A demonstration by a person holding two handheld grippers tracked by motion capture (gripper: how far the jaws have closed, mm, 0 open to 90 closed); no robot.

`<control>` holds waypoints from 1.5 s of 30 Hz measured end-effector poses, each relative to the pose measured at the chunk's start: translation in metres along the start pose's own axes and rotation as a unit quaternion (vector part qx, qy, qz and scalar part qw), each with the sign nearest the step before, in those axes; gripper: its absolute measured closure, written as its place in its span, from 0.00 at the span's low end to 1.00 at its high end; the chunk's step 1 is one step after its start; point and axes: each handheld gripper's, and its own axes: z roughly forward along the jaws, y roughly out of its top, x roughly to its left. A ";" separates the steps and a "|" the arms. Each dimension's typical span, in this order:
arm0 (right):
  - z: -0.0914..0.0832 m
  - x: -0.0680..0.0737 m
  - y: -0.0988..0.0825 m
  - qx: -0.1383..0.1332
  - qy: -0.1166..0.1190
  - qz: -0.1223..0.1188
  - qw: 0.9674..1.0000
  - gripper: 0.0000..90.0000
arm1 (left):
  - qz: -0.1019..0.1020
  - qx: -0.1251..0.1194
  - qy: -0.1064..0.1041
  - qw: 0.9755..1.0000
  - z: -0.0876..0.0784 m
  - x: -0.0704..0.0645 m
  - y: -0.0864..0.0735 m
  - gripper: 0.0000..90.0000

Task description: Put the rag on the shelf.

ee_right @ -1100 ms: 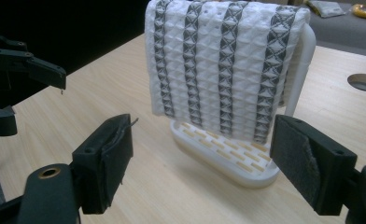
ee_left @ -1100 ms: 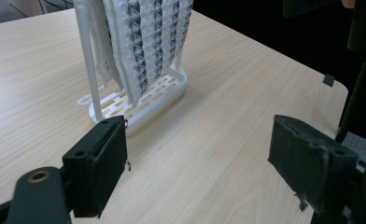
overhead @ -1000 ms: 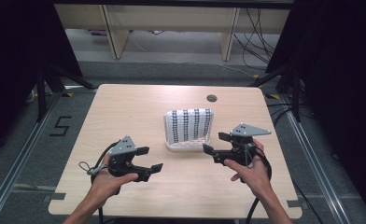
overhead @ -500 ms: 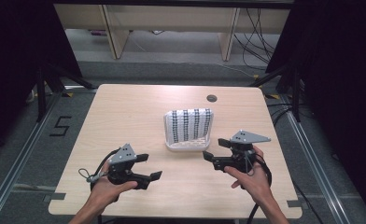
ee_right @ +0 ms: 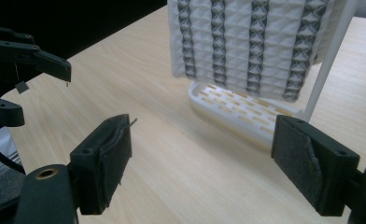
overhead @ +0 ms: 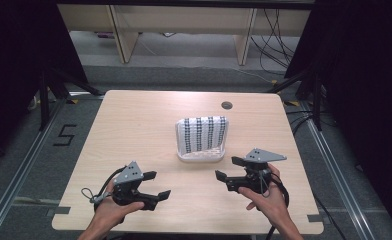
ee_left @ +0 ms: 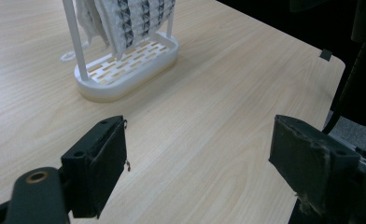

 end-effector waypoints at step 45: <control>0.002 0.014 -0.083 0.053 0.005 -0.006 0.999 0.21 | 0.014 0.040 0.048 0.998 0.008 -0.011 -0.060 0.18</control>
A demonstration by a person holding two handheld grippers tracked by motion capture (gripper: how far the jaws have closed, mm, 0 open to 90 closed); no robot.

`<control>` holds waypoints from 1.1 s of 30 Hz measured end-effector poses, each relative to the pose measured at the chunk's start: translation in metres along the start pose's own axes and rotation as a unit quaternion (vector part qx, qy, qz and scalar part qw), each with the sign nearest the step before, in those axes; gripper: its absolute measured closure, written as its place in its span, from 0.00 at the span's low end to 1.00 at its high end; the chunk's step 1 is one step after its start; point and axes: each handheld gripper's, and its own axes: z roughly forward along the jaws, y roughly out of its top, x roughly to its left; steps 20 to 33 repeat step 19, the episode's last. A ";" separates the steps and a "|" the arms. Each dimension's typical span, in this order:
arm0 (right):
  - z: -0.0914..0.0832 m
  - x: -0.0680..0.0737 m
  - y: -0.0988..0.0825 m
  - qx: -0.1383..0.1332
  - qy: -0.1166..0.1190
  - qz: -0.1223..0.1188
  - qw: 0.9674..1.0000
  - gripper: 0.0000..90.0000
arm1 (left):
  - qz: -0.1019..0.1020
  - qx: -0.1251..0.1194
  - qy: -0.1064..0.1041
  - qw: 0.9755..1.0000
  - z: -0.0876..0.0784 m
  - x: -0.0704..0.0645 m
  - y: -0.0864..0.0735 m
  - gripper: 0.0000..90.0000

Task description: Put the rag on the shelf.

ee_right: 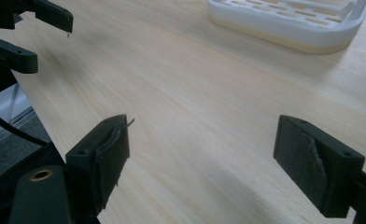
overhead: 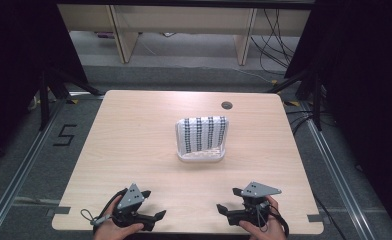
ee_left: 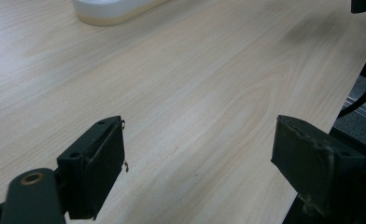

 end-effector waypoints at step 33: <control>0.003 -0.005 -0.002 0.006 -0.004 0.004 1.000 0.20 | -0.007 0.002 0.009 1.000 0.002 0.006 -0.002 0.18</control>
